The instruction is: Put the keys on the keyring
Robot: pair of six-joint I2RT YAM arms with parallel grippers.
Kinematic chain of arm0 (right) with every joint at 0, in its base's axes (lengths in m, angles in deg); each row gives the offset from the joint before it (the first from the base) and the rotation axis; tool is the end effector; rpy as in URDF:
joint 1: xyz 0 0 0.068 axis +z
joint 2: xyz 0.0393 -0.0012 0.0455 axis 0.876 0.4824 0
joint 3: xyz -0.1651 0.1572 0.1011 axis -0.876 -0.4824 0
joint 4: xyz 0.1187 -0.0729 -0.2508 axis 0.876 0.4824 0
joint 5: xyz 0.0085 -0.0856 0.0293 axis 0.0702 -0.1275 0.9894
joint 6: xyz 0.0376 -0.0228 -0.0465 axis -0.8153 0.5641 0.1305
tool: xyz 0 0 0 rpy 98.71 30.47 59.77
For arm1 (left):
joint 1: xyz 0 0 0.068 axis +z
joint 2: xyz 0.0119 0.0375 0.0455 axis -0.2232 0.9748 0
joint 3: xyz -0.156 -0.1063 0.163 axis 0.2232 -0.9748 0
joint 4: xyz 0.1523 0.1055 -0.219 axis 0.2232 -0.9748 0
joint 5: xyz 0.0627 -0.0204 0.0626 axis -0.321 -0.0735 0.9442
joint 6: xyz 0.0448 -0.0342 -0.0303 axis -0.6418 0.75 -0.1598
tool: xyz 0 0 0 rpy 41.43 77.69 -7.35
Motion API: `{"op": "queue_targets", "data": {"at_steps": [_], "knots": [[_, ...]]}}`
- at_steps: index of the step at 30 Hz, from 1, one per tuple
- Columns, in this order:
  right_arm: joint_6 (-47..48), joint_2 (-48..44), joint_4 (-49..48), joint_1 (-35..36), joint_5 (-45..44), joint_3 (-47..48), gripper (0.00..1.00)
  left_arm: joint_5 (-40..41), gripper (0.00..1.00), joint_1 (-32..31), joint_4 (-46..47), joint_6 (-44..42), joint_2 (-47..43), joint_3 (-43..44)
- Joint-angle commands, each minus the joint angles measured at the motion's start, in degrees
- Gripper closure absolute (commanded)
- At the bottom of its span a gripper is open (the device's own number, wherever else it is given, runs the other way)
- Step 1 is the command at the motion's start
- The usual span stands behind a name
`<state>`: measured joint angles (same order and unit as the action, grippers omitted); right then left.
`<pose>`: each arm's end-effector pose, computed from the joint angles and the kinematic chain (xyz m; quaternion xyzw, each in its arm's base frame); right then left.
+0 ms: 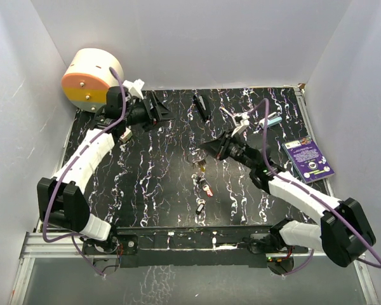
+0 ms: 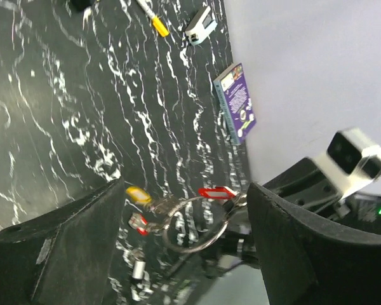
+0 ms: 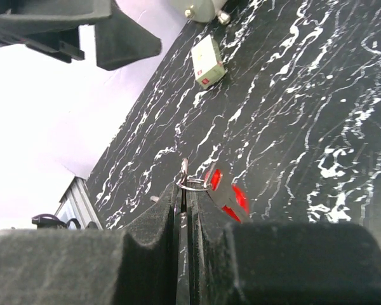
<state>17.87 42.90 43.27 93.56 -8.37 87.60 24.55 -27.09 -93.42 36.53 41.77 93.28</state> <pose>0.2556 0.1803 0.2278 -0.0690 0.7435 0.4711 0.4696 0.3622 -0.1219 0.3066 -0.0450 0.8082 -0.4869 0.3282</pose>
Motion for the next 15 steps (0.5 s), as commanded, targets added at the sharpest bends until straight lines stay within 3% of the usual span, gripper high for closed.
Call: {"op": "queue_targets", "data": {"at_steps": [1,5,10,15], "knots": [[0.2,-2.8,3.1,-6.5,8.1,2.4,0.92,5.6,0.24,-4.6,-1.5,-17.2,-0.7,3.8],[2.4,1.6,10.9,-11.3,10.0,6.0,0.92,9.8,0.23,-8.4,-0.8,-23.0,-0.6,2.5],[-0.4,8.1,12.3,-17.2,10.7,4.6,0.92,19.6,0.27,-17.5,-5.8,-40.1,1.0,1.8],[0.9,10.9,18.4,-20.9,7.9,4.0,0.92,24.6,0.27,-22.3,-4.0,-43.6,0.1,-1.6]]}}
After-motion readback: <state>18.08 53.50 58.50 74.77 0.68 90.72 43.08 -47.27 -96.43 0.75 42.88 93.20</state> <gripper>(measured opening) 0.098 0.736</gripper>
